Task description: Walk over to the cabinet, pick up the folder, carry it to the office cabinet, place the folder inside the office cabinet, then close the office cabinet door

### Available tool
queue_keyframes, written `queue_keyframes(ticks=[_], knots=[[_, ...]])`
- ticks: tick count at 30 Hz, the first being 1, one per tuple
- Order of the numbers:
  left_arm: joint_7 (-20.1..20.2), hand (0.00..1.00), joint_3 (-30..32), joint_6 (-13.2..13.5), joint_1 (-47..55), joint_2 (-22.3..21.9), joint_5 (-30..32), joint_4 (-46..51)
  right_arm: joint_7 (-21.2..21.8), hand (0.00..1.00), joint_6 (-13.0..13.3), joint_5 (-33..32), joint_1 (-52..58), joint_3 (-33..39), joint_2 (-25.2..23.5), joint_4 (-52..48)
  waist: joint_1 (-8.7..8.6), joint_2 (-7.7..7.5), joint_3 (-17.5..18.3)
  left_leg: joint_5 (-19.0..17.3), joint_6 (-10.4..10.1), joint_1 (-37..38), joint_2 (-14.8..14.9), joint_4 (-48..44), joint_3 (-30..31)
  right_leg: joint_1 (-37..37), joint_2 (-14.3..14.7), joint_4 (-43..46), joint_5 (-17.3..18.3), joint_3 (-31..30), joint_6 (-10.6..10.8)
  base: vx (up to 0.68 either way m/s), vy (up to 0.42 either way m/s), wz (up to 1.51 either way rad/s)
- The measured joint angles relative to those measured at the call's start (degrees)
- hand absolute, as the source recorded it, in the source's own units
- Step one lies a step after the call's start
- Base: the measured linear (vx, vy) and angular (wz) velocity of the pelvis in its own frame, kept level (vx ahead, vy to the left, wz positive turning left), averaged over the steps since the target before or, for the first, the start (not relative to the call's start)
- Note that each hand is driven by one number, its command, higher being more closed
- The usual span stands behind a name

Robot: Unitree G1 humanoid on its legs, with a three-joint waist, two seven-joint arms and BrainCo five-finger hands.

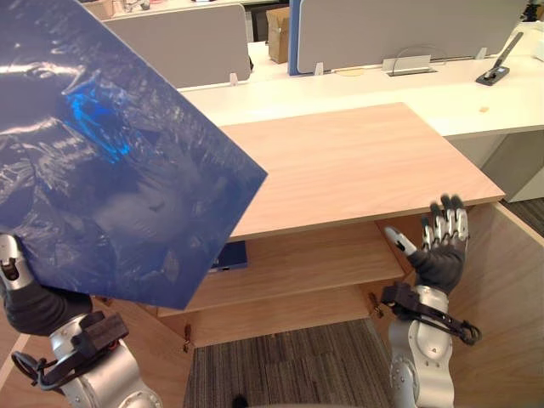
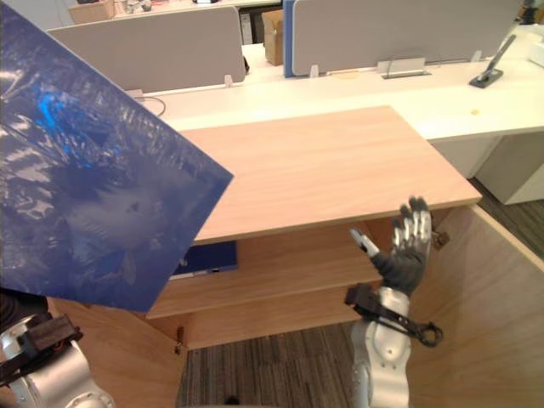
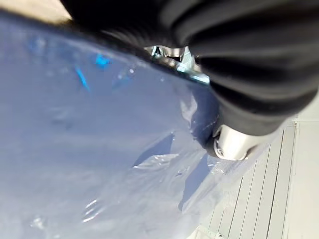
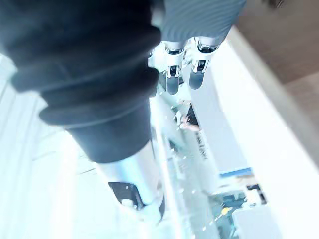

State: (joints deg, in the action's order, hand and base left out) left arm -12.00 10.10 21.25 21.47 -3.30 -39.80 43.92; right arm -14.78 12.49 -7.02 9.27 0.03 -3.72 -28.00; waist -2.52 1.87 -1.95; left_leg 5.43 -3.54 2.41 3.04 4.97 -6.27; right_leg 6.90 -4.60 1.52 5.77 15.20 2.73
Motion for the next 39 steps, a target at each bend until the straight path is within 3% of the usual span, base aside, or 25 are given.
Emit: queue_keyframes(ticks=[8, 12, 17, 26, 30, 34, 39], knots=[[0.5, 1.0, -3.0, -1.2, -1.5, 0.4, 1.5, -4.9, 6.1, 0.0, 2.2, -9.3, -14.6, -11.0, 1.5, 4.8, 0.69, -0.28, 0.0, -0.2, 0.0, 0.6, 0.1, 0.0, -1.0, 0.2, 0.0, 0.0, -0.2, -1.0, 0.2, -0.01, 0.011, -0.06], [2.0, 1.0, -4.8, -2.4, -3.2, 1.2, 1.8, -8.4, 10.9, 0.0, 0.7, -16.2, -21.8, -12.8, 4.8, 11.6, 1.41, -1.0, 0.5, -0.2, 0.0, 0.8, 0.1, 0.0, -1.1, 0.3, 0.0, 0.0, -0.3, -1.0, 0.3, 0.0, 0.0, 0.0], [3.0, 1.0, -4.9, -3.1, -3.0, 1.4, 1.7, -10.8, 13.6, 0.0, -1.8, -22.6, -28.4, -15.2, 7.6, 18.4, 2.42, -1.31, 0.6, -0.2, 0.0, 1.5, 0.0, 0.0, -1.1, 1.0, -0.1, 0.0, -0.3, -1.0, 0.4, 0.0, 0.0, 0.0], [5.9, 1.0, -7.3, -3.5, -1.9, 1.7, 1.0, -12.0, 17.9, 0.0, -5.7, -28.5, -37.8, -20.7, 13.8, 29.8, 3.44, -1.58, 0.8, 0.1, 0.2, 1.7, -0.2, 0.0, -0.5, 1.4, -0.2, 0.0, -0.5, -0.5, 0.5, -0.03, 0.005, 0.04], [6.0, 1.0, -8.2, -3.5, -1.5, 3.0, 0.1, -13.4, 20.2, 0.0, -6.7, -33.7, -42.1, -24.9, 19.3, 33.7, 3.7, -1.61, 0.8, 0.3, 0.3, 1.5, -0.4, 0.0, 0.2, 1.6, -0.4, 0.0, -0.5, 0.3, 0.5, -0.01, 0.001, 0.08], [6.0, 1.0, -8.7, -3.4, -0.6, 4.6, -1.4, -14.2, 25.0, 0.0, -8.0, -38.5, -47.1, -33.8, 27.7, 34.0, 3.74, -2.06, 1.1, 0.4, 0.4, 1.2, -0.6, 0.0, 0.5, 1.5, -0.5, 0.0, -0.5, 0.4, 0.5, -0.01, 0.003, 0.02], [6.1, 1.0, -9.1, -2.9, -0.5, 7.8, -1.5, -14.4, 28.1, 0.0, -9.0, -42.5, -50.5, -39.9, 33.4, 34.0, 4.13, -2.91, 1.7, 0.6, 0.4, 0.6, -0.7, 0.0, 0.8, 1.0, -0.6, 0.0, -0.5, 0.8, 0.5, -0.01, 0.001, 0.03]])
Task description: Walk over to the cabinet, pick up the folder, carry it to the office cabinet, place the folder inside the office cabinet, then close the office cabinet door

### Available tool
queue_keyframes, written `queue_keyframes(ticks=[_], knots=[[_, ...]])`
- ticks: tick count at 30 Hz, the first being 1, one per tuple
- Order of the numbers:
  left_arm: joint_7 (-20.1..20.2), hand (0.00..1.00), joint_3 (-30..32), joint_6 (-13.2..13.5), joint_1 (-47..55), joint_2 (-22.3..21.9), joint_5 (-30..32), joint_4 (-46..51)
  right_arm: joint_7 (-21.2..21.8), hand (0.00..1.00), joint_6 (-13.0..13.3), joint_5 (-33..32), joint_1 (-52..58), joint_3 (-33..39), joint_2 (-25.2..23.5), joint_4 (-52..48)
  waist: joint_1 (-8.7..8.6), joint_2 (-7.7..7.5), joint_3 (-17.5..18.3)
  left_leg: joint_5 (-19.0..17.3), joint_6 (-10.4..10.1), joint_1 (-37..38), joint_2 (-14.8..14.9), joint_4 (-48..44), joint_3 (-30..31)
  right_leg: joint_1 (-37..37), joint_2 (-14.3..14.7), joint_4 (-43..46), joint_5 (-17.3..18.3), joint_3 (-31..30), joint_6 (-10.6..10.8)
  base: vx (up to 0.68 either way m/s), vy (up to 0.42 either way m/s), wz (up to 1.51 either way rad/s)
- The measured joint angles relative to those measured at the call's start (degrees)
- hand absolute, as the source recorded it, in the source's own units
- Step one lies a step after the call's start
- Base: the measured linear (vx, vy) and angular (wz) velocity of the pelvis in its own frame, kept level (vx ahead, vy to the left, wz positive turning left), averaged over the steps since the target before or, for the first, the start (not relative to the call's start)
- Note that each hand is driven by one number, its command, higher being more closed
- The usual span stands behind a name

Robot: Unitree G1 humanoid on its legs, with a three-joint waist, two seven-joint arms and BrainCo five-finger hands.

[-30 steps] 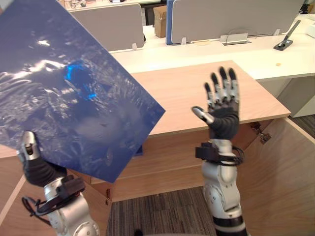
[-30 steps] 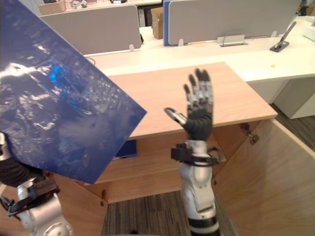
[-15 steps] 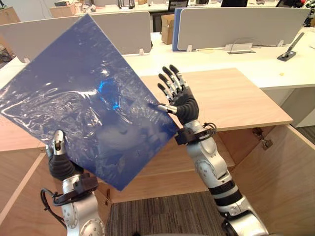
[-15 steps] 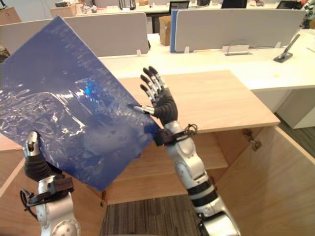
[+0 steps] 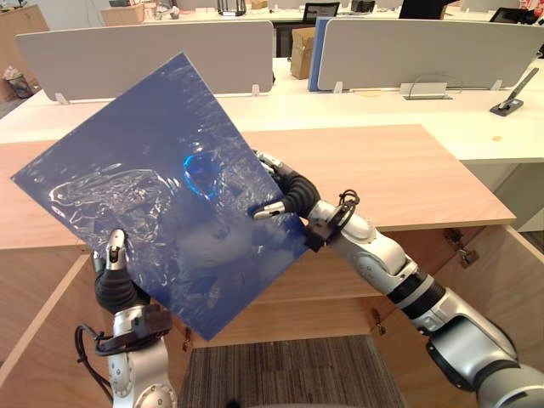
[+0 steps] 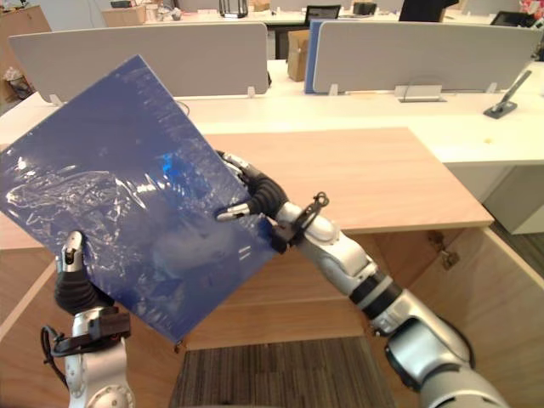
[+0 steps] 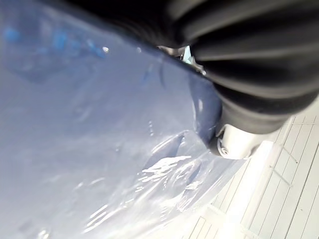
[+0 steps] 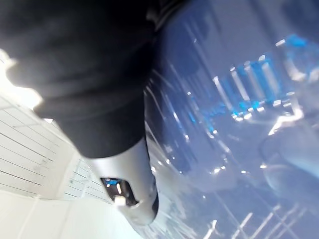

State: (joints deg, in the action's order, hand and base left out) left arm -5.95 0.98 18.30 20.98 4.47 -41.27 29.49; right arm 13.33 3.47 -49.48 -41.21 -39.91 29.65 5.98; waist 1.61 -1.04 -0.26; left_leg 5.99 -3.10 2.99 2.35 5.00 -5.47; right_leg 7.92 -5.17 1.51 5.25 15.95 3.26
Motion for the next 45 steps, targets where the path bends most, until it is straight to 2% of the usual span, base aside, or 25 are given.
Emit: queue_keyframes(ticks=[3, 4, 10, 12, 13, 16, 20, 23, 26, 29, 32, 34, 35, 37, 38, 40, 41, 43, 44, 45], knots=[[0.0, 1.0, -0.4, 0.2, 0.0, 2.3, 0.2, -0.3, 0.7, 0.0, -1.2, -3.7, -2.7, -5.7, 4.3, 0.1, 0.6, -0.02, 0.0, 0.1, 0.1, 0.0, -0.1, 0.0, 0.1, 0.0, -0.1, 0.0, -0.1, 0.1, 0.1, -0.01, 0.004, 0.01], [0.0, 1.0, -0.6, 0.2, 0.0, 3.3, 0.6, -0.3, 0.9, 1.0, -1.7, -5.6, -3.3, -7.6, 5.5, 0.5, 0.85, -0.02, 0.0, 0.1, 0.1, 0.0, -0.1, 0.0, 0.1, 0.0, -0.1, 0.0, -0.1, 0.2, 0.1, -0.03, 0.007, 0.02], [0.1, 1.0, -1.1, 0.3, -0.1, 8.2, 3.2, -0.4, 2.8, 1.0, -4.9, -11.1, -6.1, -17.0, 12.3, 0.6, 1.57, -0.05, 0.5, 0.6, -0.1, -1.0, -0.1, 0.0, 1.4, -0.4, 0.1, -0.1, -0.2, 1.3, -0.1, -0.02, -0.005, 0.1], [0.2, 1.0, -1.9, 0.3, -0.2, 10.7, 4.8, -0.4, 4.2, 1.0, -7.0, -12.5, -7.0, -21.7, 15.1, 0.6, 2.37, -0.06, 0.8, 0.7, -0.2, -1.0, -0.1, 0.0, 1.5, -0.4, 0.2, -0.1, -0.3, 1.3, -0.2, 0.0, 0.0, 0.0], [0.5, 0.0, -2.1, 0.2, -0.4, 11.6, 5.5, -0.4, 5.2, 1.0, -7.9, -12.5, -7.1, -23.4, 16.0, 0.6, 2.57, -0.04, 1.1, 0.8, -0.2, -1.0, -0.2, 0.0, 1.5, -0.4, 0.2, -0.1, -0.3, 1.3, -0.2, 0.0, 0.0, 0.0], [1.1, 0.0, -2.5, 0.2, -2.3, 12.5, 5.5, -0.4, 5.9, 1.0, -9.3, -14.3, -6.9, -25.5, 17.1, 0.5, 3.0, 0.09, 1.5, 0.9, -0.4, -1.0, -0.1, 0.0, 1.8, -0.3, 0.3, -0.1, -0.4, 1.5, -0.4, -0.02, -0.002, 0.02], [1.1, 0.0, -3.2, 0.9, -4.6, 12.5, 3.9, -0.4, 6.7, 1.0, -9.2, -15.2, -6.8, -25.1, 17.7, 0.5, 2.99, 0.11, 2.0, 1.0, -0.4, -1.0, -0.1, 0.0, 1.9, -0.4, 0.3, 0.0, -0.4, 1.5, -0.4, -0.03, 0.004, 0.01], [1.6, 0.0, -4.2, 2.5, -5.6, 12.4, 0.9, -0.3, 7.0, 1.0, -8.8, -14.6, -5.9, -22.1, 17.7, 0.4, 3.02, 0.1, 2.1, 1.1, -0.3, -1.0, -0.1, 0.0, 1.9, -0.4, 0.3, 0.1, -0.4, 1.5, -0.4, 0.0, 0.0, 0.0], [4.0, 0.0, -4.9, 4.3, -7.3, 11.2, -2.6, -0.1, 7.4, 1.0, -8.3, -13.9, -2.6, -14.8, 16.9, -0.9, 3.0, 0.11, 2.1, 1.1, -0.3, -1.1, -0.1, 0.0, 1.9, -0.5, 0.2, 0.2, -0.4, 1.5, -0.4, 0.0, 0.0, 0.0], [5.8, 0.0, -6.7, 5.7, -7.3, 10.3, -4.7, 0.9, 7.4, 1.0, -7.5, -10.8, 1.4, -4.2, 14.6, -3.4, 2.4, 0.16, 2.1, 1.1, -0.3, -1.1, -0.1, 0.0, 1.8, -0.6, 0.2, 0.3, -0.4, 1.4, -0.4, 0.0, 0.002, -0.01], [11.6, 0.0, -9.1, 5.4, -6.9, 10.3, -6.9, 1.0, 6.9, 1.0, -5.6, -2.8, 4.5, 7.2, 12.6, -9.2, 1.59, 0.19, 2.1, 1.1, -0.3, -1.1, -0.1, 0.0, 1.5, -0.8, 0.1, 0.5, -0.4, 1.1, -0.4, -0.02, 0.011, -0.05], [16.4, 0.0, -9.9, 3.4, -6.0, 10.0, -9.6, 0.2, 6.5, 1.0, -3.0, 3.6, 7.5, 15.3, 9.9, -14.8, 0.8, 0.26, 2.1, 1.1, -0.3, -1.0, -0.1, 0.0, 1.4, -0.9, 0.1, 0.5, -0.4, 1.0, -0.4, -0.01, 0.008, -0.03], [17.2, 0.0, -10.3, 2.5, -5.8, 9.8, -10.1, -0.8, 6.4, 1.0, -2.4, 4.3, 8.5, 17.6, 8.6, -16.2, 0.6, 0.32, 2.2, 1.1, -0.3, -1.0, -0.1, 0.0, 1.3, -0.9, 0.1, 0.5, -0.4, 0.9, -0.4, 0.0, 0.004, -0.04], [19.1, 0.0, -10.8, -1.8, -4.0, 7.4, -11.7, -8.4, 5.2, 1.0, 2.0, 10.2, 12.9, 26.6, 0.2, -23.7, -0.59, 0.82, 2.5, 1.1, -0.3, -1.0, -0.1, 0.0, 1.1, -1.0, 0.1, 0.4, -0.4, 0.7, -0.4, 0.0, 0.001, -0.05], [19.3, 0.0, -10.8, -2.9, -3.5, 6.7, -12.3, -10.6, 4.7, 1.0, 3.5, 12.0, 14.0, 28.6, -1.9, -25.5, -0.82, 0.92, 2.5, 1.1, -0.3, -1.0, -0.1, 0.0, 1.0, -1.0, 0.1, 0.3, -0.4, 0.7, -0.4, 0.0, 0.0, -0.07], [20.7, 0.0, -10.0, -6.2, -1.5, 4.4, -13.6, -18.9, 2.5, 1.0, 7.7, 19.8, 16.7, 33.6, -6.9, -30.0, -1.46, 1.26, 2.8, 1.0, -0.2, -0.9, 0.1, 0.0, 0.2, -1.1, 0.3, -0.1, -0.6, 0.1, -0.4, -0.01, 0.006, -0.13], [21.4, 0.0, -9.7, -7.0, -1.3, 4.2, -13.6, -21.2, 1.8, 1.0, 8.4, 22.6, 17.2, 34.4, -7.4, -30.7, -1.57, 1.35, 2.8, 1.0, -0.2, -0.9, 0.1, 0.0, 0.0, -1.2, 0.3, -0.3, -0.8, -0.2, -0.4, -0.02, 0.009, -0.17], [24.1, 0.0, -7.5, -9.3, -1.2, 3.6, -13.5, -29.9, 0.3, 1.0, 10.4, 32.7, 19.8, 35.8, -8.1, -31.5, -2.11, 1.45, 2.9, 1.0, -0.2, -0.9, 0.6, 0.2, -0.6, -1.2, 0.7, -1.0, -1.2, -0.6, -0.6, -0.03, -0.002, -0.15], [24.7, 0.0, -7.0, -9.6, -1.2, 3.6, -13.3, -32.1, 0.0, 1.0, 10.5, 34.9, 20.8, 35.9, -8.1, -31.4, -2.19, 1.44, 2.9, 1.0, -0.3, -0.9, 0.7, 0.2, -0.7, -1.2, 0.8, -1.1, -1.3, -0.6, -0.6, -0.03, -0.012, -0.13], [26.1, 0.0, -5.6, -10.3, -1.2, 3.7, -11.5, -37.5, -0.1, 1.0, 10.6, 40.1, 23.3, 36.1, -8.1, -31.4, -2.22, 1.44, 2.9, 1.0, -0.3, -1.0, 0.9, 0.3, -1.0, -1.3, 1.0, -1.4, -1.4, -0.7, -0.6, -0.03, -0.009, -0.1]])
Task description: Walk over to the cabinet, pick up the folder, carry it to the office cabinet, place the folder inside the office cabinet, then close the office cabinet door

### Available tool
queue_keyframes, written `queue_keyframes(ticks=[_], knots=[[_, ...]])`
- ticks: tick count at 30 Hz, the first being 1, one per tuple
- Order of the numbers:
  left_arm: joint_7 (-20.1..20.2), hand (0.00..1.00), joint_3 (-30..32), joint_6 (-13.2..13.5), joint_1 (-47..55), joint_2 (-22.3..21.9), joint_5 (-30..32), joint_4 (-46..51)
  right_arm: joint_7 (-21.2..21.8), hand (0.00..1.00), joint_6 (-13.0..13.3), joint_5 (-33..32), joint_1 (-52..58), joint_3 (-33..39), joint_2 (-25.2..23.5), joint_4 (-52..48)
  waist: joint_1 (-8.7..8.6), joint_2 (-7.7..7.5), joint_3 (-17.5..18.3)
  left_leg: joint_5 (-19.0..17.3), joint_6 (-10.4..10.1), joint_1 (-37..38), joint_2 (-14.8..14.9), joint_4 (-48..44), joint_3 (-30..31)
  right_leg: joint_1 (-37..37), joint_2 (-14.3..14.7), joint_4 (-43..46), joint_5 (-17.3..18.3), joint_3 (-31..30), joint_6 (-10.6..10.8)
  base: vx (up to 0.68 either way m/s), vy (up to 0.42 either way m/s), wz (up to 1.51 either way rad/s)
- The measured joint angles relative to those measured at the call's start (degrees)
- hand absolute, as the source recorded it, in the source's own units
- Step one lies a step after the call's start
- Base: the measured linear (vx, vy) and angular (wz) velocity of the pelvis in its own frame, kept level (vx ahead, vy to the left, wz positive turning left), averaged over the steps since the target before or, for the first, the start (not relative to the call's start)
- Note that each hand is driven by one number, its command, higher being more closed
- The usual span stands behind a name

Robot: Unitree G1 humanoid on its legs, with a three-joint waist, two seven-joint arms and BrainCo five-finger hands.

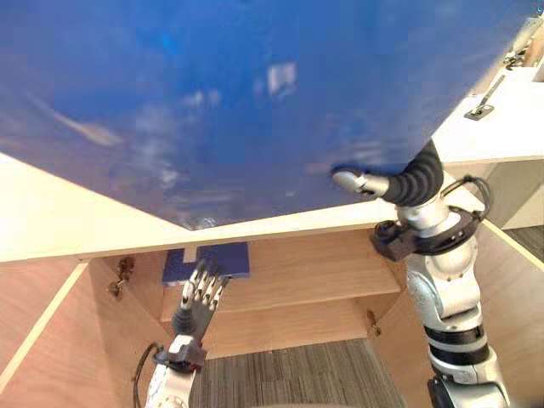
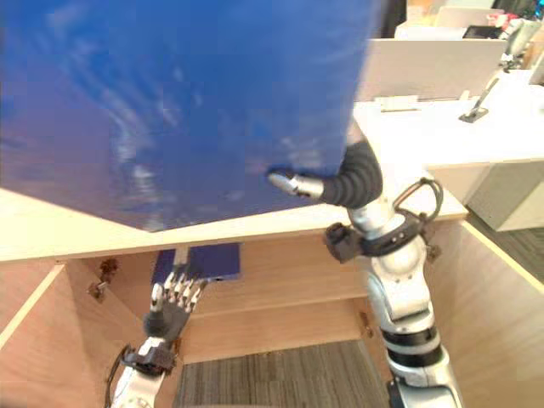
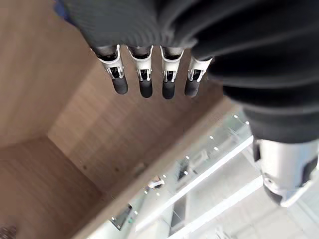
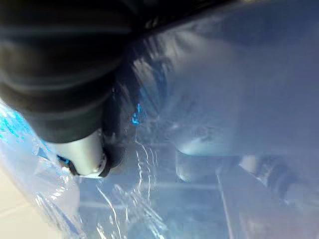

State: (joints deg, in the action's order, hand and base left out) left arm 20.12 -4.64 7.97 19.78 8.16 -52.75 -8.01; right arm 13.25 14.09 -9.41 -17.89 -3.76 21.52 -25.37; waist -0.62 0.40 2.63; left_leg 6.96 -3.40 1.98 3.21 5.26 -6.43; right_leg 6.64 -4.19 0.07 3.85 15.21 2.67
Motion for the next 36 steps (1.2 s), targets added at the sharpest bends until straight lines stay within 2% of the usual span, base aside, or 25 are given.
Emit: queue_keyframes(ticks=[5, 8, 10, 12, 13, 14, 15, 17, 19, 21, 26, 28, 36], knots=[[2.1, 0.0, 1.6, -1.0, 0.2, 0.8, 7.9, -12.6, 0.3, 1.0, 0.1, 7.9, 4.3, -0.4, -0.2, 0.2, -0.07, 0.01, 0.0, -0.2, -0.2, -0.1, 0.2, 0.0, -0.7, -0.1, 0.4, -0.8, -0.6, -1.2, -0.3, 0.0, -0.001, -0.09], [2.3, 0.0, 1.7, -1.1, -0.3, 1.3, 14.5, -19.4, 0.4, 1.0, 1.7, 12.0, 4.3, -2.7, 0.5, 0.2, -0.3, -0.05, -0.1, -0.3, -0.3, -0.1, 0.2, -0.2, -1.1, -0.2, 0.4, -0.8, -0.8, -1.6, -0.2, 0.03, 0.006, -0.09], [2.1, 0.0, 1.5, -0.9, -0.8, 1.5, 18.3, -23.2, 0.0, 1.0, 3.0, 15.4, 4.4, -6.9, 3.2, 0.5, -0.44, -0.1, -0.1, -0.4, -0.3, -0.2, 0.4, -0.2, -1.3, -0.4, 0.3, -0.9, -0.8, -1.8, -0.1, 0.01, 0.008, -0.06], [1.3, 0.0, 1.1, -0.7, -1.6, 2.6, 24.3, -28.4, -0.1, 1.0, 5.5, 21.9, 4.5, -15.8, 10.2, 2.9, -0.37, -0.43, 0.1, -0.4, -0.3, -0.7, 0.6, -0.2, -1.9, -1.2, 0.4, -0.9, -1.0, -2.4, -0.2, -0.01, 0.014, -0.11], [1.1, 0.0, 1.0, -0.7, -1.7, 3.0, 25.5, -29.5, 0.1, 1.0, 6.1, 23.7, 4.5, -18.5, 12.1, 4.3, -0.28, -0.55, 0.1, -0.4, -0.3, -0.8, 0.7, -0.2, -2.0, -1.4, 0.5, -0.9, -1.0, -2.6, -0.2, -0.02, 0.018, -0.13], [0.1, 0.0, 0.5, -0.7, -1.9, 4.0, 28.9, -31.4, 0.6, 1.0, 6.8, 28.3, 4.9, -23.7, 15.5, 7.8, -0.1, -0.81, 0.1, -0.4, -0.3, -0.8, 0.7, -0.2, -2.3, -1.5, 0.5, -0.9, -1.0, -2.8, -0.2, -0.01, 0.015, -0.07], [-0.6, 0.0, -0.2, -0.7, -2.3, 5.0, 31.5, -33.5, 1.6, 1.0, 6.9, 32.9, 5.7, -28.0, 18.9, 12.1, 0.15, -1.01, 0.1, -0.5, -0.3, -0.8, 0.7, -0.2, -2.3, -1.6, 0.5, -0.9, -1.0, -2.8, -0.2, -0.01, 0.016, -0.04], [-2.0, 0.0, -0.4, -0.9, -2.7, 5.8, 34.6, -36.0, 2.6, 1.0, 6.9, 36.7, 7.5, -30.8, 22.7, 16.7, 0.51, -1.22, -0.1, -0.5, -0.3, -0.8, 0.7, -0.2, -2.3, -1.7, 0.4, -0.8, -1.0, -2.8, -0.2, -0.01, 0.009, -0.02], [-3.0, 0.0, -1.0, -1.1, -2.2, 6.7, 36.5, -40.3, 2.9, 1.0, 7.2, 38.6, 9.3, -31.3, 27.6, 18.6, 0.19, -1.24, -0.2, -0.5, -0.3, -0.8, 0.7, -0.2, -2.4, -1.8, 0.4, -0.7, -1.0, -2.9, -0.2, -0.01, 0.019, -0.05], [-3.4, 0.0, -1.1, -1.2, -2.1, 6.6, 37.1, -41.0, 2.8, 1.0, 7.9, 38.9, 9.8, -31.3, 29.2, 19.0, -0.12, -1.2, -0.3, -0.5, -0.3, -0.6, 0.7, -0.2, -2.5, -1.7, 0.5, -0.6, -1.1, -2.9, -0.3, 0.0, 0.0, 0.0], [-5.0, 0.0, -0.7, -1.2, -2.0, 6.7, 39.1, -44.2, 3.0, 1.0, 8.9, 41.3, 9.8, -31.4, 29.9, 22.4, 0.0, -1.25, -0.4, -0.5, -0.3, -0.4, 0.7, -0.2, -2.5, -1.6, 0.4, -0.6, -1.1, -2.9, -0.3, 0.0, 0.0, 0.0], [-5.1, 0.0, 0.1, -1.1, -2.1, 6.7, 39.3, -44.8, 4.2, 1.0, 9.0, 44.4, 9.8, -31.9, 30.3, 24.6, 0.24, -1.35, -1.1, -0.6, -0.2, 0.0, 0.6, -0.2, -2.4, -1.2, 0.3, -0.6, -1.1, -2.8, -0.3, 0.0, 0.0, 0.0], [-5.6, 0.0, 1.7, -0.8, -2.7, 6.6, 40.3, -46.7, 5.8, 1.0, 9.4, 46.5, 10.8, -34.1, 31.2, 30.1, 0.34, -1.32, -1.7, -0.8, 0.2, 0.1, 0.0, -0.2, -2.0, -0.9, -0.3, -0.6, -0.8, -2.4, 0.0, 0.0, 0.004, 0.02]])
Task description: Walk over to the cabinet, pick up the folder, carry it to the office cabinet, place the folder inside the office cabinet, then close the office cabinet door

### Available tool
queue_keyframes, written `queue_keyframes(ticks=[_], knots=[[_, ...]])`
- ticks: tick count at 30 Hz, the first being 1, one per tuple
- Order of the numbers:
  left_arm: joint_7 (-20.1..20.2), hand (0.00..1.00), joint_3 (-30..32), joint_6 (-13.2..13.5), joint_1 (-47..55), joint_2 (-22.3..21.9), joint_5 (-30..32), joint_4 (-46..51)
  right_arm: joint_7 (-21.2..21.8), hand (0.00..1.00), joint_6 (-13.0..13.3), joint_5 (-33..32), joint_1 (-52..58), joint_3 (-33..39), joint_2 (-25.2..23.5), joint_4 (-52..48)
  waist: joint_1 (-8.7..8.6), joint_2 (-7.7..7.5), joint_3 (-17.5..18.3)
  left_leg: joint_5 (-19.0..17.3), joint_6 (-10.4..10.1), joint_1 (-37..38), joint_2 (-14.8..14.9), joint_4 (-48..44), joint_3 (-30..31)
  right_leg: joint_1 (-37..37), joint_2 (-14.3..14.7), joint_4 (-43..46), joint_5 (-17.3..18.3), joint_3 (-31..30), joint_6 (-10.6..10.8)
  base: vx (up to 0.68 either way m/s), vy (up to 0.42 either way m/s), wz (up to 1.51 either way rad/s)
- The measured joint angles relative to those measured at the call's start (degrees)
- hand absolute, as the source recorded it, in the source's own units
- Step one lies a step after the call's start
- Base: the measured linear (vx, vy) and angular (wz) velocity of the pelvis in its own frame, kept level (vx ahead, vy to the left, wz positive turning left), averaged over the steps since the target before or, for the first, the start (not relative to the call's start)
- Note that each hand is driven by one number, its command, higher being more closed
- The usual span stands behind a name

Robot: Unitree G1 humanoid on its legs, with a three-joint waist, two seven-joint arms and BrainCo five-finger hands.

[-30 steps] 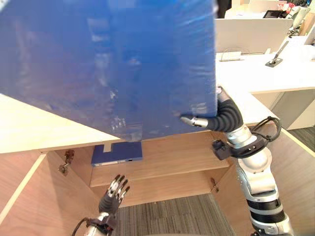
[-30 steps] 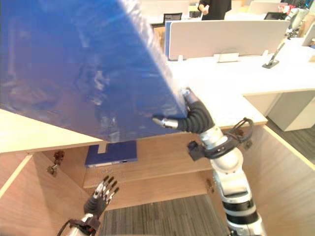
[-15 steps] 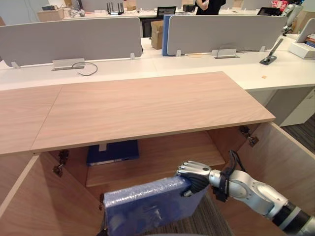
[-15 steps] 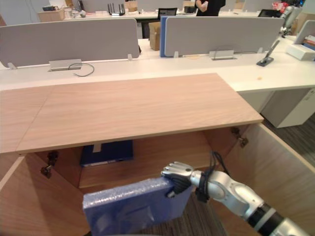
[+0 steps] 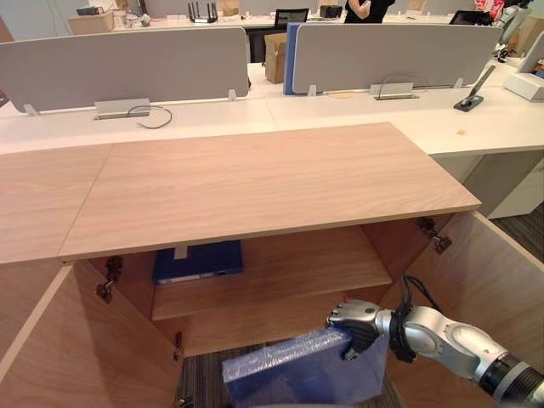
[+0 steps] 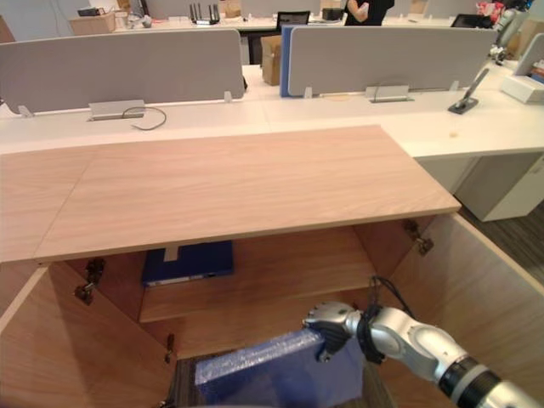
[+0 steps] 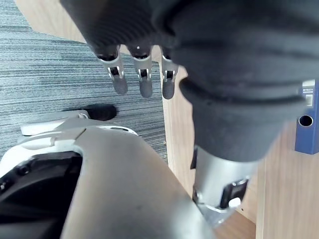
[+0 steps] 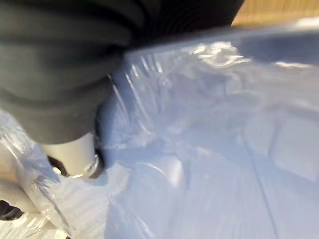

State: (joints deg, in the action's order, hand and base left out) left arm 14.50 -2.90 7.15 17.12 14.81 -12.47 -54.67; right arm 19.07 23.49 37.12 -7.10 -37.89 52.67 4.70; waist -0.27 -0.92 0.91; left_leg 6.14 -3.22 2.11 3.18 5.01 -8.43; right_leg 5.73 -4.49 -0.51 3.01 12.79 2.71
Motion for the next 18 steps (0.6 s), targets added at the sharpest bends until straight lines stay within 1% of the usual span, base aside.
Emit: queue_keyframes(ticks=[2, 3, 4, 5, 6, 7, 8, 9, 10, 11, 13, 14, 15, 16, 18], knots=[[-0.4, 0.0, 0.7, 0.1, -0.1, -0.2, 0.9, -0.1, 0.0, 1.0, -0.1, 0.0, 0.0, 0.3, -0.4, 2.1, -0.01, 0.03, -0.1, 0.0, 0.0, 0.0, -0.1, 0.0, 0.2, 0.1, -0.1, 0.0, 0.1, 0.3, 0.1, 0.0, 0.0, 0.05], [-0.7, 0.0, 1.5, 0.3, -0.2, -0.6, 1.4, -0.8, 0.0, 1.0, -0.6, -0.1, 0.0, 1.1, -1.9, 4.4, -0.1, 0.13, -0.2, 0.0, 0.1, 0.0, -0.2, 0.0, 0.3, 0.2, -0.1, 0.0, 0.1, 0.5, 0.2, 0.0, 0.001, 0.08], [-1.3, 0.0, 2.5, 0.6, -0.3, -1.3, 1.6, -1.2, 0.1, 1.0, -1.9, -1.0, 1.0, 5.0, -5.8, 8.3, -0.17, 0.34, -0.6, 0.0, 0.1, 0.1, -0.2, 0.0, 0.6, 0.4, -0.2, 0.0, 0.2, 0.8, 0.2, 0.0, 0.002, 0.08], [-1.5, 0.0, 2.8, 0.6, -0.3, -1.6, 1.6, -1.3, 0.1, 1.0, -2.9, -2.2, 1.3, 6.8, -7.8, 10.4, -0.18, 0.45, -0.7, 0.0, 0.1, 0.1, -0.3, 0.0, 0.7, 0.4, -0.2, 0.0, 0.2, 0.8, 0.3, -0.01, 0.006, 0.08], [-1.7, 0.0, 3.4, 0.7, -0.3, -2.0, 1.9, -1.3, 0.0, 1.0, -4.5, -4.3, 1.6, 10.1, -11.0, 13.5, -0.18, 0.76, -0.9, 0.0, 0.1, 0.1, -0.4, 0.0, 0.9, 0.5, -0.3, 0.0, 0.3, 1.0, 0.4, -0.01, 0.019, 0.08], [-1.7, 0.0, 3.9, 0.7, -0.3, -2.6, 2.0, -1.5, -0.2, 1.0, -6.8, -6.9, 1.6, 14.7, -14.8, 17.0, -0.18, 1.25, -1.1, 0.0, 0.1, 0.1, -0.8, 0.0, 1.2, 0.5, -0.5, 0.2, 0.4, 1.3, 0.6, -0.01, 0.024, 0.09], [-1.7, 0.0, 4.3, 0.7, -0.3, -3.1, 1.9, -1.5, -0.5, 1.0, -8.2, -8.7, 1.6, 17.2, -16.5, 18.2, -0.12, 1.65, -1.4, -0.1, 0.2, 0.1, -1.0, -0.2, 1.3, 0.5, -0.8, 0.4, 0.7, 1.4, 0.9, 0.0, 0.04, 0.14], [-1.8, 0.0, 4.9, 0.7, -0.3, -4.0, 1.3, -1.5, -1.7, 1.0, -10.5, -13.1, 1.3, 22.8, -19.6, 20.8, -0.1, 2.06, -2.5, -0.8, 0.8, -0.2, -1.6, -1.5, 1.7, 0.3, -1.6, 1.8, 1.8, 1.8, 1.6, -0.02, 0.054, 0.22], [-1.8, 0.0, 5.3, 0.7, -0.5, -4.9, 0.4, -1.5, -3.2, 1.0, -12.3, -16.9, 0.1, 29.5, -22.8, 23.7, -0.25, 2.92, -3.7, -2.6, 1.5, -2.1, -2.2, -5.0, 2.4, -0.9, -2.9, 4.6, 3.2, 2.3, 2.2, -0.03, 0.066, 0.24], [-1.8, 0.0, 5.5, 0.6, -0.7, -5.5, -0.4, -1.5, -4.5, 1.0, -13.4, -19.5, -0.8, 32.4, -23.9, 25.1, -0.25, 3.45, -4.3, -3.6, 1.8, -3.2, -2.5, -7.0, 2.5, -1.7, -3.6, 6.4, 4.1, 2.3, 2.5, -0.05, 0.1, 0.21], [-2.6, 0.0, 6.0, 0.5, -1.4, -7.7, -3.8, -1.5, -10.4, 1.0, -17.2, -30.0, -6.6, 42.1, -26.9, 31.7, -0.16, 5.62, -7.4, -7.0, 3.2, -7.2, -4.2, -14.2, 2.1, -6.4, -7.1, 15.1, 7.3, 1.4, 3.5, -0.04, 0.161, 0.07], [-2.9, 0.0, 6.3, 0.6, -1.6, -8.1, -4.1, -1.5, -11.8, 1.0, -17.6, -33.3, -8.0, 43.6, -27.6, 33.3, 0.09, 5.91, -8.2, -7.6, 3.5, -8.1, -4.6, -15.4, 1.5, -7.8, -8.0, 17.3, 8.2, 0.8, 3.8, -0.04, 0.178, -0.14], [-3.6, 0.0, 6.7, 0.6, -2.2, -8.5, -4.0, -1.6, -14.7, 1.0, -18.5, -39.7, -10.7, 45.6, -29.3, 34.7, 0.44, 6.06, -10.0, -8.6, 4.0, -9.5, -5.4, -17.5, 0.5, -10.6, -9.5, 21.4, 9.8, -0.7, 4.1, -0.04, 0.142, -0.28], [-4.1, 0.0, 7.0, 0.6, -2.9, -8.5, -3.8, -1.6, -15.9, 1.0, -18.8, -43.6, -12.3, 45.7, -30.3, 34.9, 0.54, 6.17, -11.5, -9.5, 4.4, -10.6, -5.7, -19.3, -0.5, -12.6, -10.3, 24.2, 10.8, -2.0, 4.3, -0.06, 0.124, -0.37], [-4.4, 0.0, 8.0, 0.6, -3.6, -8.4, -3.8, -1.6, -16.3, 1.0, -19.0, -48.6, -14.9, 43.6, -31.3, 34.8, 0.76, 6.03, -14.7, -12.4, 4.7, -14.4, -5.4, -25.3, -2.1, -17.1, -11.2, 29.6, 12.6, -4.0, 4.4, -0.1, 0.066, -0.35]])
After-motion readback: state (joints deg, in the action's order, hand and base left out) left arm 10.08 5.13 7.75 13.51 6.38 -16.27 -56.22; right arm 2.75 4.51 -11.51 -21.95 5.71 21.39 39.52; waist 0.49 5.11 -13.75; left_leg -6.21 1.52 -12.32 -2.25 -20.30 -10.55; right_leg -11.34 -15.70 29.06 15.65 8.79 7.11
